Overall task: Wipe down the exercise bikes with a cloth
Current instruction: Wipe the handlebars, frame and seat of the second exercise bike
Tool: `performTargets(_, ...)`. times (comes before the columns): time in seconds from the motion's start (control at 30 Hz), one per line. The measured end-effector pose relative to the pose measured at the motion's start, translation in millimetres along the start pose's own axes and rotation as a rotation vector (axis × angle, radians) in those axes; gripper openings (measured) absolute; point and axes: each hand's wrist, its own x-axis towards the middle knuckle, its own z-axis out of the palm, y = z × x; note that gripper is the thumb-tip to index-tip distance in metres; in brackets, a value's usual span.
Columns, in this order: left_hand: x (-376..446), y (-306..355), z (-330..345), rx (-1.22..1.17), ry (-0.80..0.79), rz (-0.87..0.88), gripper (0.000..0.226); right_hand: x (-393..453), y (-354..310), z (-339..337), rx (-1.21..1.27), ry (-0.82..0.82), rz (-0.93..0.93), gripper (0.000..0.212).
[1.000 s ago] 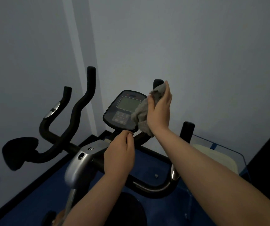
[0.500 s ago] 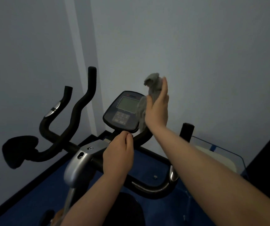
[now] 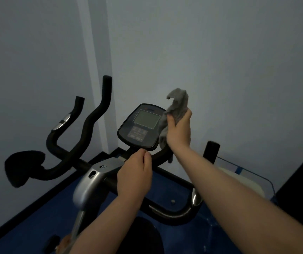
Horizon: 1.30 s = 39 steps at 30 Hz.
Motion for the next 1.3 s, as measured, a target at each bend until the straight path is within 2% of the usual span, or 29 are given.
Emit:
performTargets(0.07, 0, 0, 0, 0.023, -0.003, 0.006, 0.031, 23, -11, -5, 0.021, -0.028, 0.029, 0.043)
performTargets(0.2, 0, 0, 0, 0.029, 0.007, -0.001, 0.03, 57, -41, -13, 0.058, 0.012, -0.088, 0.043)
performTargets(0.33, 0, -1, 0, 0.025, 0.008, 0.004, 0.031, 14, -6, 4, 0.075, 0.087, -0.04, 0.038)
performTargets(0.4, 0, 0, -1, 0.034, 0.005, 0.0, 0.031, -3, 6, 4, 0.037, 0.063, -0.005, 0.037)
performTargets(0.47, 0, 1, -1, 0.05, 0.005, 0.005, 0.031, 8, 0, 0, 0.011, -0.007, 0.021, 0.03)
performTargets(0.53, 0, 0, -1, 0.049, 0.007, 0.011, 0.03, 27, -15, -7, 0.016, -0.046, -0.008, 0.034)
performTargets(0.63, 0, 1, -1, 0.045, 0.005, 0.013, 0.03, 37, -19, -9, 0.059, -0.035, 0.013, 0.032)
performTargets(0.83, -1, 2, -1, 0.053, 0.008, 0.005, 0.031, 7, 2, 4, 0.028, -0.001, 0.134, 0.036)
performTargets(0.93, -1, 1, -2, 0.052, 0.006, 0.005, 0.031, 32, -15, -2, 0.027, -0.023, 0.093, 0.036)
performTargets(1.03, -1, 2, -2, 0.059, 0.011, 0.009, 0.031, 48, -29, -10, 0.12, -0.03, -0.016, 0.019)
performTargets(1.13, -1, 2, 0, 0.061, 0.015, 0.009, 0.031, 32, -15, -7, 0.202, -0.05, 0.053, 0.019)
performTargets(1.3, -1, 1, 0, 0.065, 0.018, 0.002, 0.03, 4, 3, -4, 0.157, -0.073, 0.115, 0.023)
